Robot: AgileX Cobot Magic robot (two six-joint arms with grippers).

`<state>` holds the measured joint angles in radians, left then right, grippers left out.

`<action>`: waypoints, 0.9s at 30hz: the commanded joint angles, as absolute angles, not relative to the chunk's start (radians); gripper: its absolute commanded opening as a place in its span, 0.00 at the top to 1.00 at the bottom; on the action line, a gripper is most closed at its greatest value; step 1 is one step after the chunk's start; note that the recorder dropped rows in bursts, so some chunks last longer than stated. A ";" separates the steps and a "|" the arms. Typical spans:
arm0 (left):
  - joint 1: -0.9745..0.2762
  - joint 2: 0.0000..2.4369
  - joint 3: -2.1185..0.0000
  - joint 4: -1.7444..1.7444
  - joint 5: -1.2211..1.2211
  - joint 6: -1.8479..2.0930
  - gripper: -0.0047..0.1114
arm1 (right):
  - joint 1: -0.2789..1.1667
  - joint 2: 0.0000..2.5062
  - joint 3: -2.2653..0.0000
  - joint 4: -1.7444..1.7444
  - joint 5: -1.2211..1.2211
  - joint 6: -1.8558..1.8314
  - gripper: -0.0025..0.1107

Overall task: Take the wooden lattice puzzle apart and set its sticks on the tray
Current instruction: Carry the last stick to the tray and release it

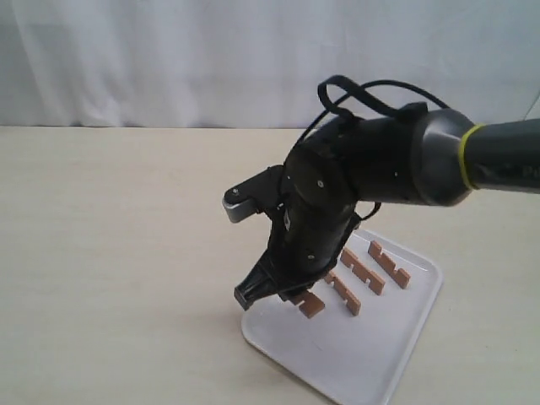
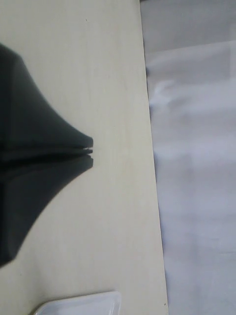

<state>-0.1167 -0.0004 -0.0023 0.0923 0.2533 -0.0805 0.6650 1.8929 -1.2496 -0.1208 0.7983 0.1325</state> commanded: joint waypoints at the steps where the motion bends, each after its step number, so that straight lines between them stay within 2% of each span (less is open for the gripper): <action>1: -0.116 0.000 0.000 0.094 0.242 -0.084 0.96 | 0.663 1.890 -1.152 -0.119 0.640 0.119 0.94; 5: -0.116 0.000 0.000 0.094 0.242 -0.084 0.96 | 0.663 1.915 -1.115 -0.121 0.568 0.119 0.94; 21: -0.116 0.000 0.000 0.094 0.242 -0.084 0.96 | 0.663 1.971 -1.113 -0.254 0.632 0.173 0.94; 23: -0.116 0.000 0.000 0.094 0.242 -0.084 0.96 | 0.663 1.971 -1.113 -0.269 0.647 0.176 0.90; 27: -0.116 0.000 0.000 0.094 0.242 -0.084 0.96 | 0.663 1.971 -1.113 -0.272 0.653 0.178 0.77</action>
<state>-0.1167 -0.0004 -0.0023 0.0923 0.2533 -0.0805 0.6650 1.9696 -1.1184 -0.2589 0.6435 0.1707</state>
